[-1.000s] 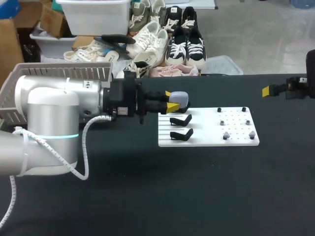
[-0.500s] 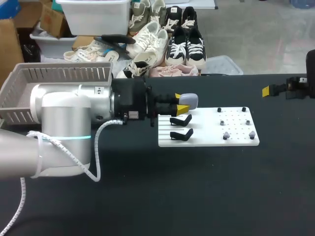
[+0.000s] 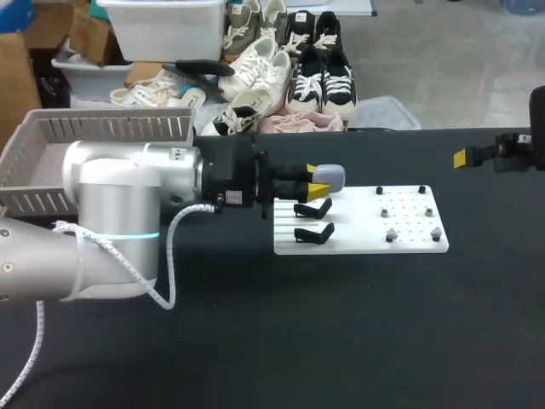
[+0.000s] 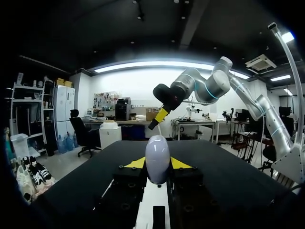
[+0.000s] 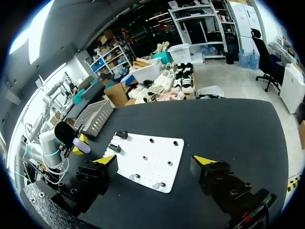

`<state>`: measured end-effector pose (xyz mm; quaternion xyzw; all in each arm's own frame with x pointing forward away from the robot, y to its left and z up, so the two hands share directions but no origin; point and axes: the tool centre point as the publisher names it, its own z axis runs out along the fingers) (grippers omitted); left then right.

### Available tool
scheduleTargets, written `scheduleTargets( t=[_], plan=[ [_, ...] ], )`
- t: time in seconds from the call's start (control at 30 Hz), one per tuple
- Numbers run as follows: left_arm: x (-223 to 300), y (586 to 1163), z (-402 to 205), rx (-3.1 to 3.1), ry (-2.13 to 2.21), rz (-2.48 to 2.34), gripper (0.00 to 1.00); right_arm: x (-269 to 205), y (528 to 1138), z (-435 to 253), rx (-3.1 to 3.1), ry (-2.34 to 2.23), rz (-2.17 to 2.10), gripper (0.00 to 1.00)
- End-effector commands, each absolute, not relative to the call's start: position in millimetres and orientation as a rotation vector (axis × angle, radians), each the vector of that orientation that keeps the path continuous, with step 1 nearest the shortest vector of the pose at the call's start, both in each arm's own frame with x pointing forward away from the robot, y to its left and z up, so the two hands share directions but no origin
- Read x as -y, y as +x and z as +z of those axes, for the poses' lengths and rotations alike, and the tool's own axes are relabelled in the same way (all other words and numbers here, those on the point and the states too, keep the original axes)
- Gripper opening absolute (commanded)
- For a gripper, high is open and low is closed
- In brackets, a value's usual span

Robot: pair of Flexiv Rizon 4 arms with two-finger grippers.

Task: Pick up each earbud case from the left stands, insert the matching earbuds, close the lid, and place the case in the box.

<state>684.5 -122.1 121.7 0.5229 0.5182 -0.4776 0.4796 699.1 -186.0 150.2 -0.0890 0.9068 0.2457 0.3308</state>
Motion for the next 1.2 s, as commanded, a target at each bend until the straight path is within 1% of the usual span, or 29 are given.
scheduleTargets(
  t=[0.03, 0.23, 0.87, 1.2],
  plan=[
    [126, 688, 118, -1.259, 1.289, -1.180, 0.00, 187, 700, 150, -2.371, -0.236, 0.646, 1.00],
    [128, 687, 115, -1.257, 1.294, -1.191, 0.00, 177, 693, 150, -2.367, -0.294, 0.667, 1.00],
    [131, 687, 111, -1.258, 1.309, -1.204, 0.00, 109, 656, 170, -2.310, -0.590, 0.706, 1.00],
    [131, 687, 111, -1.258, 1.311, -1.203, 0.00, 75, 649, 169, -2.309, -0.693, 0.732, 1.00]
  ],
)
